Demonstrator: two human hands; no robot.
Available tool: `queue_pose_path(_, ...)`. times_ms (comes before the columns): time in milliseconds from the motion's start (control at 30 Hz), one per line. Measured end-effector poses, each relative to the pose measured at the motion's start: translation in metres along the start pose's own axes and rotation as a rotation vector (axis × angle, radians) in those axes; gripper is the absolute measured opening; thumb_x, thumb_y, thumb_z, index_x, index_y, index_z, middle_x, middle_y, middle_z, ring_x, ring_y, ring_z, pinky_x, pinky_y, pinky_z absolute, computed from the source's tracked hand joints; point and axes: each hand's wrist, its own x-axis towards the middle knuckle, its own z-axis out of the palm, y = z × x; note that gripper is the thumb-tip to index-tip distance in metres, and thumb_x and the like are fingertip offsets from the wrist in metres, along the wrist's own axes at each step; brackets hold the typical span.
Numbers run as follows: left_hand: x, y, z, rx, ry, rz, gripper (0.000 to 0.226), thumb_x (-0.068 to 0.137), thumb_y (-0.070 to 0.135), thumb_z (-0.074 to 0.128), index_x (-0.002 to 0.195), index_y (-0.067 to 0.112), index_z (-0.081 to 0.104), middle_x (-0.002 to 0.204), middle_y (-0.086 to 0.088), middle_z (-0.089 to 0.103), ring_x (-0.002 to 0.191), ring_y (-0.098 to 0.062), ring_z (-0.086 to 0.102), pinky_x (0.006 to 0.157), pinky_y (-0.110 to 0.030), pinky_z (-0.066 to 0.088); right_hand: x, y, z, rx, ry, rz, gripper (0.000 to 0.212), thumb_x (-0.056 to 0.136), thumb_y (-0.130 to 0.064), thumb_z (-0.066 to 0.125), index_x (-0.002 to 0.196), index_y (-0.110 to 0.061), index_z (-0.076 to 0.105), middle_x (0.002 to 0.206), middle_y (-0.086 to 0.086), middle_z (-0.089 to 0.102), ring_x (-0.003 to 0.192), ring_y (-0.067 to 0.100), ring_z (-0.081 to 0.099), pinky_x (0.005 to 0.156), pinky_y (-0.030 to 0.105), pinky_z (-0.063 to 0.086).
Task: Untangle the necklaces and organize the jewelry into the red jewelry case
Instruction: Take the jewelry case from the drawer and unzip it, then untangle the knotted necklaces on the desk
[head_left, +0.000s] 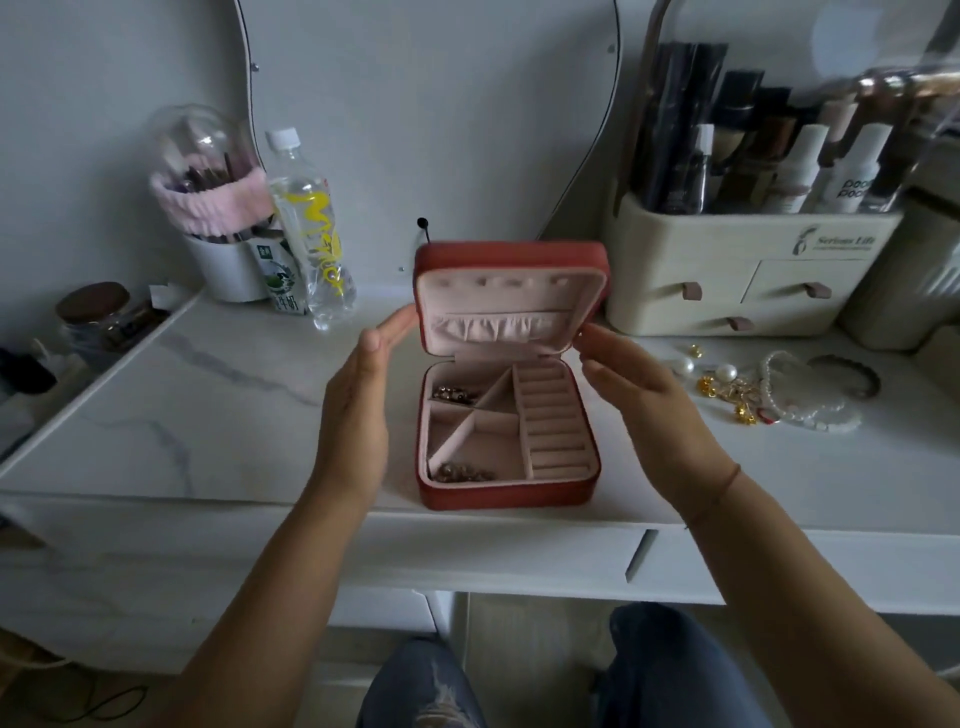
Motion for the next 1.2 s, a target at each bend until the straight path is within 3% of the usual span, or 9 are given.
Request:
queue_pose_path(100,0.024,-0.011,0.006,0.023,-0.039,-0.012,0.068,0.085,0.066,0.026,0.139,0.028,0.042,0.143,0.017,0.045,0.134,0.005,0.035,0.113,-0.017,0.023,0.011,0.004,0.006,0.034,0.004,0.026,0.036,0.096,-0.004,0.046,0.129,-0.018,0.048,0.11,-0.015,0.06,0.089,-0.018,0.058,0.073,0.003,0.044)
queue_pose_path(233,0.041,-0.035,0.015,0.088,-0.082,-0.095,0.071,0.089,0.065,0.027,0.148,0.026,0.031,0.153,0.015,0.031,0.139,0.005,0.026,0.118,-0.024,0.017,0.016,0.02,0.017,-0.106,-0.036,0.034,0.04,0.097,-0.008,0.047,0.135,-0.017,0.047,0.125,-0.005,0.06,0.114,0.003,0.056,0.095,0.015,0.044)
queue_pose_path(333,0.041,-0.046,0.024,0.125,-0.135,-0.155,0.055,0.101,0.048,0.026,0.15,0.025,0.026,0.159,0.01,0.018,0.139,0.008,0.014,0.114,-0.013,0.01,0.014,0.029,0.022,-0.296,-0.031,0.033,0.043,0.096,-0.012,0.05,0.138,-0.02,0.043,0.13,-0.007,0.051,0.114,0.0,0.052,0.092,0.007,0.039)
queue_pose_path(467,0.043,-0.05,0.027,0.078,-0.133,-0.197,0.089,0.076,0.077,0.022,0.149,0.027,0.029,0.157,0.013,0.02,0.141,0.005,0.015,0.107,-0.009,0.012,0.009,0.022,0.027,-0.742,0.078,-0.26,0.034,0.083,-0.035,0.064,0.116,-0.025,0.063,0.118,-0.008,0.054,0.112,0.012,0.048,0.096,0.036,0.043)
queue_pose_path(567,0.044,-0.05,0.026,0.052,-0.115,-0.19,0.09,0.073,0.077,0.022,0.147,0.028,0.034,0.156,0.012,0.025,0.141,0.004,0.019,0.107,-0.007,0.014,0.007,0.002,0.036,-0.734,-0.182,-0.419,0.013,0.071,-0.038,0.07,0.08,-0.029,0.074,0.082,-0.019,0.06,0.083,0.0,0.053,0.078,0.022,0.043)
queue_pose_path(733,0.043,-0.048,0.026,0.039,-0.123,-0.19,0.073,0.085,0.062,0.022,0.147,0.025,0.033,0.156,0.01,0.025,0.141,0.003,0.02,0.105,-0.006,0.016,0.017,-0.001,0.051,-0.944,-0.616,-0.313,0.02,0.076,-0.036,0.074,0.094,-0.028,0.076,0.092,-0.012,0.071,0.086,0.006,0.062,0.085,0.031,0.047)
queue_pose_path(867,0.043,-0.047,0.026,0.036,-0.123,-0.189,0.072,0.086,0.058,0.022,0.147,0.022,0.034,0.155,0.009,0.027,0.138,0.003,0.023,0.102,0.0,0.017,0.021,-0.006,0.055,-1.109,-0.617,-0.365,0.025,0.077,-0.046,0.069,0.099,-0.035,0.072,0.093,-0.016,0.07,0.091,0.006,0.059,0.094,0.036,0.034)
queue_pose_path(1000,0.042,-0.046,0.027,0.032,-0.124,-0.181,0.071,0.087,0.055,0.022,0.147,0.02,0.034,0.152,0.011,0.03,0.136,0.004,0.026,0.1,0.002,0.019,0.018,-0.007,0.062,-1.247,-0.588,-0.415,0.026,0.08,-0.05,0.065,0.101,-0.034,0.066,0.096,-0.015,0.066,0.091,0.007,0.055,0.079,0.03,0.018)
queue_pose_path(1200,0.041,-0.046,0.026,0.045,-0.114,-0.181,0.068,0.091,0.059,0.024,0.147,0.022,0.034,0.153,0.011,0.029,0.138,0.004,0.025,0.104,-0.005,0.019,0.017,-0.006,0.064,-1.266,-0.534,-0.466,0.015,0.084,-0.042,0.058,0.087,-0.028,0.063,0.088,-0.01,0.065,0.085,0.011,0.056,0.085,0.033,0.029)
